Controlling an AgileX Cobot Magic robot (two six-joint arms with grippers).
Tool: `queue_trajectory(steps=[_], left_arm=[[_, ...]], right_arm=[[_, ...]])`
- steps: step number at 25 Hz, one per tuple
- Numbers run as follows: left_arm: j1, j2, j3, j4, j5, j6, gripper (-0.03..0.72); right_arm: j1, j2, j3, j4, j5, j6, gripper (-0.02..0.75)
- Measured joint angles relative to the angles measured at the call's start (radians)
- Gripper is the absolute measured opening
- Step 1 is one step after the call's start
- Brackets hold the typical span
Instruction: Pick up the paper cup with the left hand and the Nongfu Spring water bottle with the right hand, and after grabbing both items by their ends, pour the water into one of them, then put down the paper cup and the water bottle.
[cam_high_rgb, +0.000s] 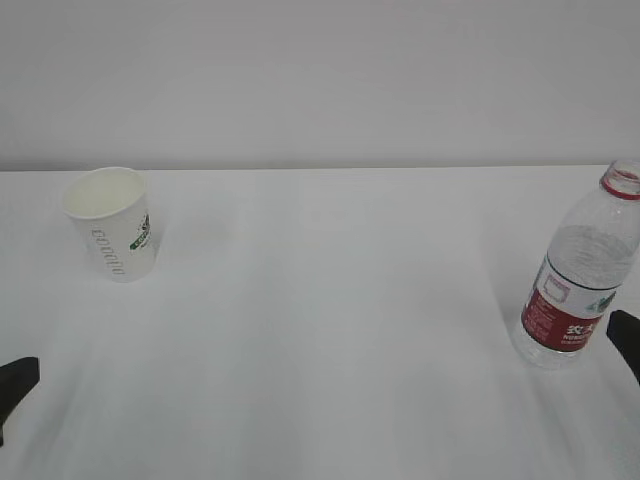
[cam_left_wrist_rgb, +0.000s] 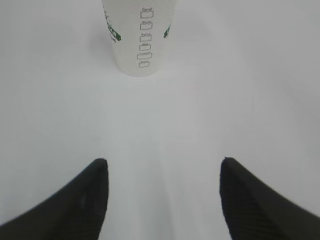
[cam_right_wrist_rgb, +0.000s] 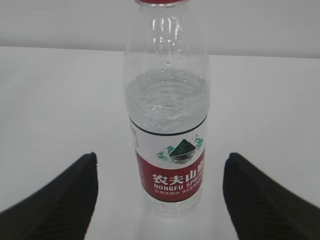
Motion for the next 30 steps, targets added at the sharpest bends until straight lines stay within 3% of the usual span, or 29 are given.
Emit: queue_trajectory(steps=[17,24,30], left_arm=[[0.000,0.119,0.000,0.133,-0.326,-0.040,0.507],[0.000,0.169,0.000,0.131,-0.359,-0.042,0.507],[0.000,0.342,-0.003,0.126,-0.493,-0.042,0.507]], right_arm=[[0.000,0.327,0.000,-0.015,-0.310,0.002,0.588],[0.000,0.351,0.000,-0.015,-0.339,0.002,0.587],[0.000,0.351,0.000,-0.015,-0.343,0.002,0.587]])
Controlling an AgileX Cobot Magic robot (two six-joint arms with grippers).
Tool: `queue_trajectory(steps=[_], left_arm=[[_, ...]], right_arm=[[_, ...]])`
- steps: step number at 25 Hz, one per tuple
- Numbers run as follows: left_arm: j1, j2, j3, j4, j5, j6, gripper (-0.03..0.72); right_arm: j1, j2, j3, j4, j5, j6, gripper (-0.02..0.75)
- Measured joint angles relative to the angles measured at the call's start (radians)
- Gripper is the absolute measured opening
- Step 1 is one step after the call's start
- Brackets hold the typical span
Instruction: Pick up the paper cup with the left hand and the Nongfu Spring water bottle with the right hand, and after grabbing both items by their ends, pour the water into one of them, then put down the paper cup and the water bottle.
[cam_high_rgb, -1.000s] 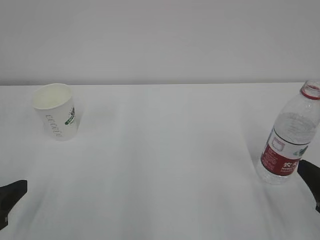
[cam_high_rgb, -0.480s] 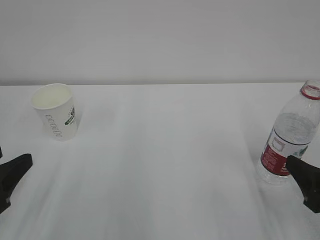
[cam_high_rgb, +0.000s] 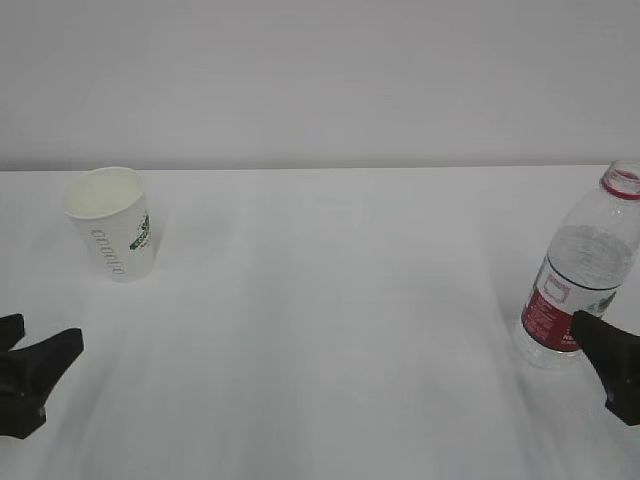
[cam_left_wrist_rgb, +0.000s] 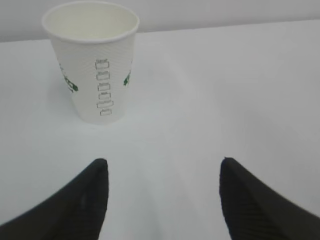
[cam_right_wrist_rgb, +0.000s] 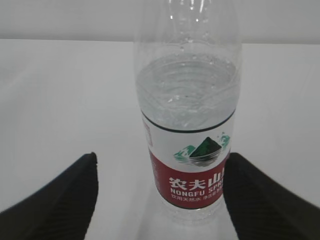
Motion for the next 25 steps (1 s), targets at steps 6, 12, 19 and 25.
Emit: queue_trajectory(steps=[6,12,19,25], left_arm=[[0.000,0.170,-0.011,-0.002,-0.023,0.000,0.507],[0.000,0.167,-0.012,-0.002,-0.025,0.000,0.507],[0.000,0.135,-0.026,-0.005,-0.031,-0.002,0.507],[0.000,0.136,-0.032,-0.008,-0.033,-0.002,0.507]], right_arm=[[0.000,0.000,0.000,0.000,0.000,0.000,0.587],[0.000,0.000,0.000,0.000,0.000,0.000,0.587],[0.000,0.002,0.000,0.000,-0.015,0.000,0.587],[0.000,0.037,0.000,0.000,-0.060,0.000,0.587]])
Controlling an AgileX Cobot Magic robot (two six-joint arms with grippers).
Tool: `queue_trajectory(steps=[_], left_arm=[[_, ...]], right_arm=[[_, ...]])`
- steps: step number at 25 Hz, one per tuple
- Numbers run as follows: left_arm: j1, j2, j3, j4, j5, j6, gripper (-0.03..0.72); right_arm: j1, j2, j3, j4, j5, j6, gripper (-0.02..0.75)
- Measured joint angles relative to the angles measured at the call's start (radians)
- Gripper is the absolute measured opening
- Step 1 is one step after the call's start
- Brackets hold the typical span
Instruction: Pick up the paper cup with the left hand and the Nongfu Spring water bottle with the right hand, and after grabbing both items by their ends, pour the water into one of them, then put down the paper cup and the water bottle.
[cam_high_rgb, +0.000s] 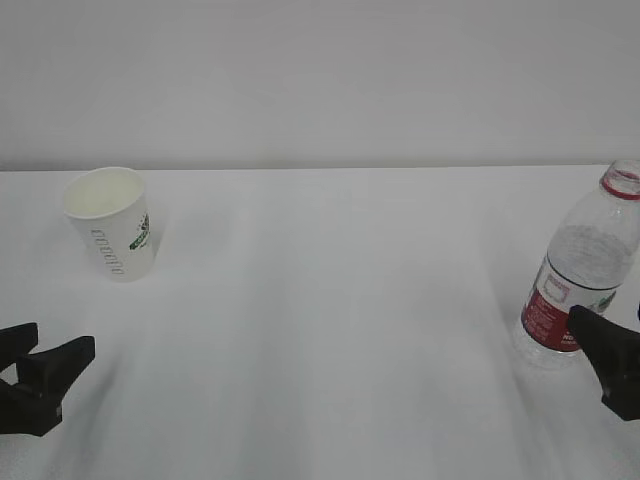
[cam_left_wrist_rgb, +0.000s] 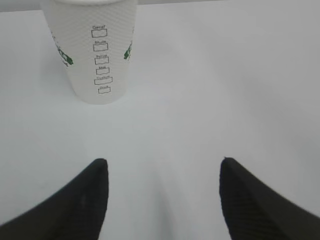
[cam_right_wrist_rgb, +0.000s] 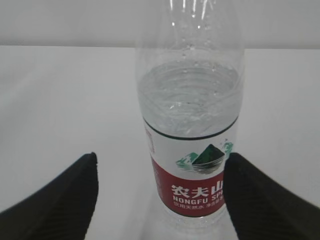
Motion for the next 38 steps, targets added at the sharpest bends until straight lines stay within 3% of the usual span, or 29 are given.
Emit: queue_trajectory(steps=[15,19,27,38], left_arm=[[0.000,-0.006,0.000,0.023,0.000,0.002,0.507],[0.000,-0.011,0.000,-0.022,0.000,0.011,0.507],[0.000,-0.011,0.000,-0.031,0.000,0.013,0.507],[0.000,-0.011,0.000,-0.031,0.000,0.013,0.507]], right_arm=[[0.000,0.031,0.000,-0.055,-0.058,-0.128,0.587],[0.000,0.032,0.000,-0.054,-0.067,-0.130,0.587],[0.000,0.033,0.000,0.051,-0.079,-0.136,0.587],[0.000,0.112,0.000,0.060,-0.087,-0.119,0.603]])
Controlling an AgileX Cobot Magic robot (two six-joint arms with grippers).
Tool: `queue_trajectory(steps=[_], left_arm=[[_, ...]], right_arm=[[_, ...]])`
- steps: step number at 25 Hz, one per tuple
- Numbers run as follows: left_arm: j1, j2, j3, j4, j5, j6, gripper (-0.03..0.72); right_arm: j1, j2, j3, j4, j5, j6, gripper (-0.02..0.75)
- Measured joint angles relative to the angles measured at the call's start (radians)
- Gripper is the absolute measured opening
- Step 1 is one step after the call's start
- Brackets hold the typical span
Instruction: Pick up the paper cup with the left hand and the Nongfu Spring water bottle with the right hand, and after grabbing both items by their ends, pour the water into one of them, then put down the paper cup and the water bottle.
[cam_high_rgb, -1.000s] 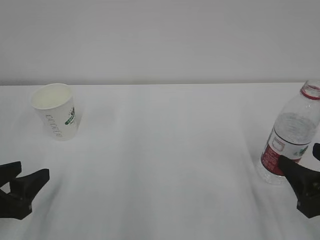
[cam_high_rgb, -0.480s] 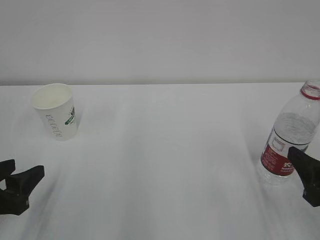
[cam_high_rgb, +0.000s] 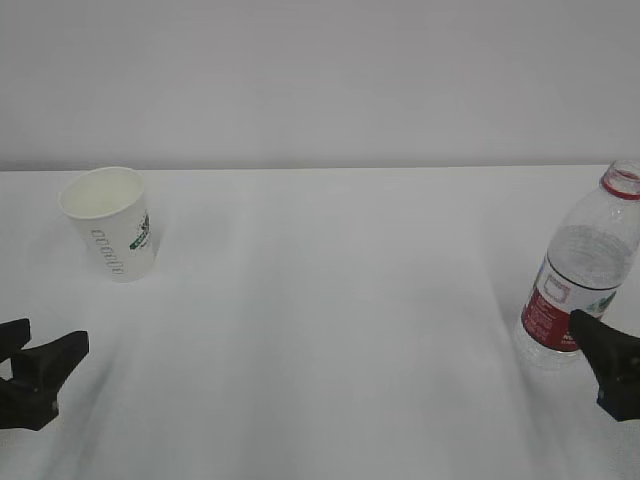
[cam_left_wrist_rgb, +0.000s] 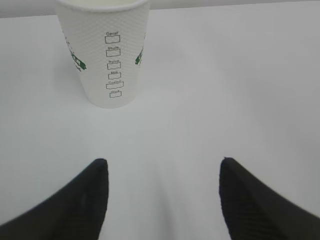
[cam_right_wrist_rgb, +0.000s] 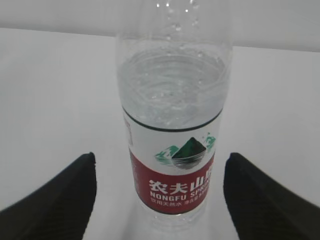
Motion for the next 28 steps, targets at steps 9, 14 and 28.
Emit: queue_trajectory(steps=[9,14,28], left_arm=[[0.000,0.000,0.000,0.000,0.000,0.000,0.507],[0.000,0.000,0.000,0.000,0.000,0.000,0.507],[0.000,0.000,0.000,0.000,0.000,0.000,0.507]], right_arm=[[0.000,0.147,0.000,0.002,-0.093,0.007,0.607],[0.000,0.168,0.000,0.014,-0.093,0.007,0.607],[0.000,0.170,0.000,0.037,-0.100,0.008,0.606]])
